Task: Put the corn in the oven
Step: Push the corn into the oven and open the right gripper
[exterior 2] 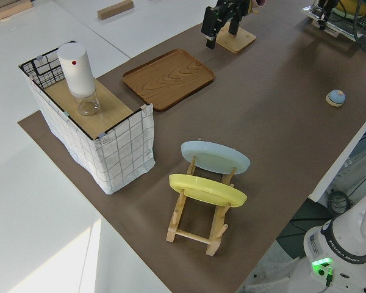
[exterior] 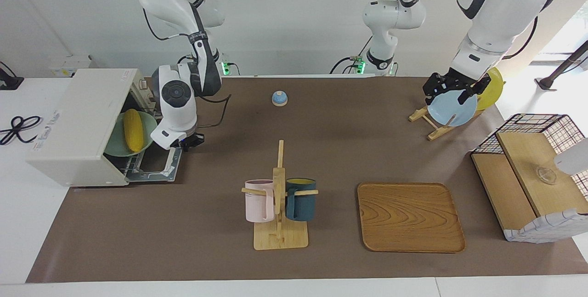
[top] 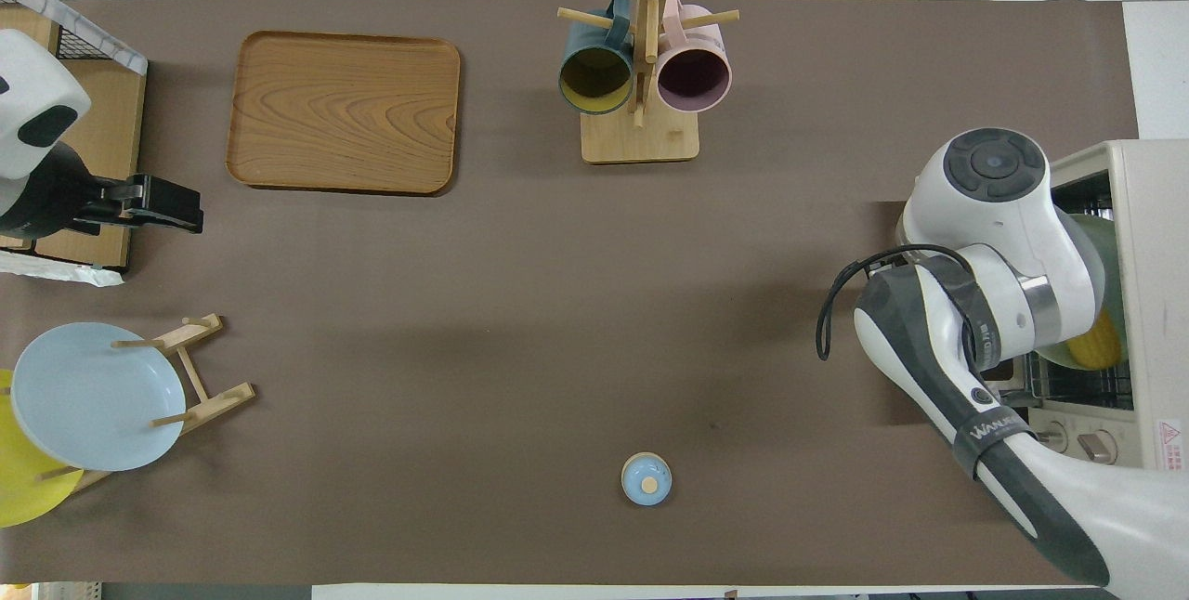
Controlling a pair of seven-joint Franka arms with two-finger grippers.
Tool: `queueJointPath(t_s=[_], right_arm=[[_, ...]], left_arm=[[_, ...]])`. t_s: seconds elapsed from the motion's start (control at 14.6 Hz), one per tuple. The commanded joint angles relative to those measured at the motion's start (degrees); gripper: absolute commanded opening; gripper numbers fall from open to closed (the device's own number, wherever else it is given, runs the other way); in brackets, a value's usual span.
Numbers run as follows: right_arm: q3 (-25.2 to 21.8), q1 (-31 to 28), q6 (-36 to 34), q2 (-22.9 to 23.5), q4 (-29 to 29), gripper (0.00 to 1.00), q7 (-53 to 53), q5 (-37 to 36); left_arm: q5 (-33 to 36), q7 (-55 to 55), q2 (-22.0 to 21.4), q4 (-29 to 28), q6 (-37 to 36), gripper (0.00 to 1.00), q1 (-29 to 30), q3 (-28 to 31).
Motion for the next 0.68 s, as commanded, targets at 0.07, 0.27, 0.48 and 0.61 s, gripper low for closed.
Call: queueJointPath(t_s=[0.07, 0.27, 0.48, 0.61], right_arm=[[-1.06, -5.3, -5.79, -2.98, 5.32, 0.0, -10.56, -2.49], [-1.15, -7.94, -7.37, -5.53, 5.59, 0.0, -15.22, -2.32], [-1.15, -10.66, -7.99, -5.98, 5.59, 0.0, -18.21, -1.36], [-1.24, -11.38, -7.99, -6.07, 5.59, 0.0, -19.88, -0.56]], left_arm=[[-0.81, 0.23, -0.52, -0.25, -0.31, 1.0, 0.55, -0.3], [-0.81, 0.23, -0.52, -0.25, -0.31, 1.0, 0.55, -0.22], [-0.81, 0.23, -0.6, -0.25, -0.31, 1.0, 0.55, -0.3], [-0.81, 0.23, -0.52, -0.25, -0.31, 1.0, 0.55, -0.3]])
